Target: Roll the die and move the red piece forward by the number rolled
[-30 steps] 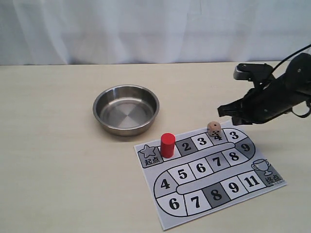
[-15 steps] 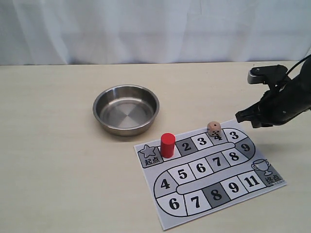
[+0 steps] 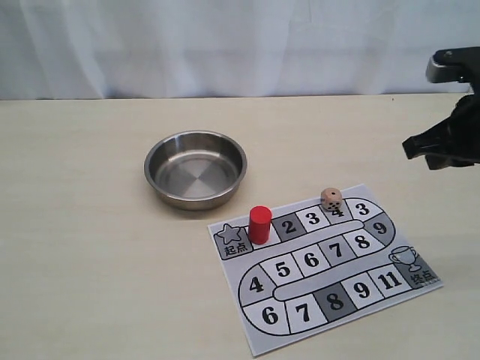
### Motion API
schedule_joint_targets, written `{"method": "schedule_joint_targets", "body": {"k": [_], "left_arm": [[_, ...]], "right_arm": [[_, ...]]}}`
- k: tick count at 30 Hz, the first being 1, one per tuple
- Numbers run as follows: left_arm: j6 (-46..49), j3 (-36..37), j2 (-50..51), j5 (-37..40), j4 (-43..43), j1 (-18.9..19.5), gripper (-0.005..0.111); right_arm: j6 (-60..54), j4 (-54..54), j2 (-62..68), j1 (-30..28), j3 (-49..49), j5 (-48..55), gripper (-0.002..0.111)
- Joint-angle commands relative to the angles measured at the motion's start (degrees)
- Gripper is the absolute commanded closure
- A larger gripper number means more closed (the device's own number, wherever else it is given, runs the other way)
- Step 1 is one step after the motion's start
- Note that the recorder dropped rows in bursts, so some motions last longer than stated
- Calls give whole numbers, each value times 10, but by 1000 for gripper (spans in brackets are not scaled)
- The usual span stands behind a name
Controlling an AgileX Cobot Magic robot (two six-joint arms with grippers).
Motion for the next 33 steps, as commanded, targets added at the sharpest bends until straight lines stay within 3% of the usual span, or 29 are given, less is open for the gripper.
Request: {"method": "schedule_joint_targets", "body": {"k": [1,11,33], "left_arm": [[-1,-3,-1,-7,-1,0,107],[-1,-3,-1,-7,-1,0,107],[-1,-3,-1,-7,-1,0,107]], "right_arm": [[18,-21,-88,-3,2,57,104],[24,-26,-264,-3,3,127,104],[24,-37,-781,-2,3,216,104]]}}
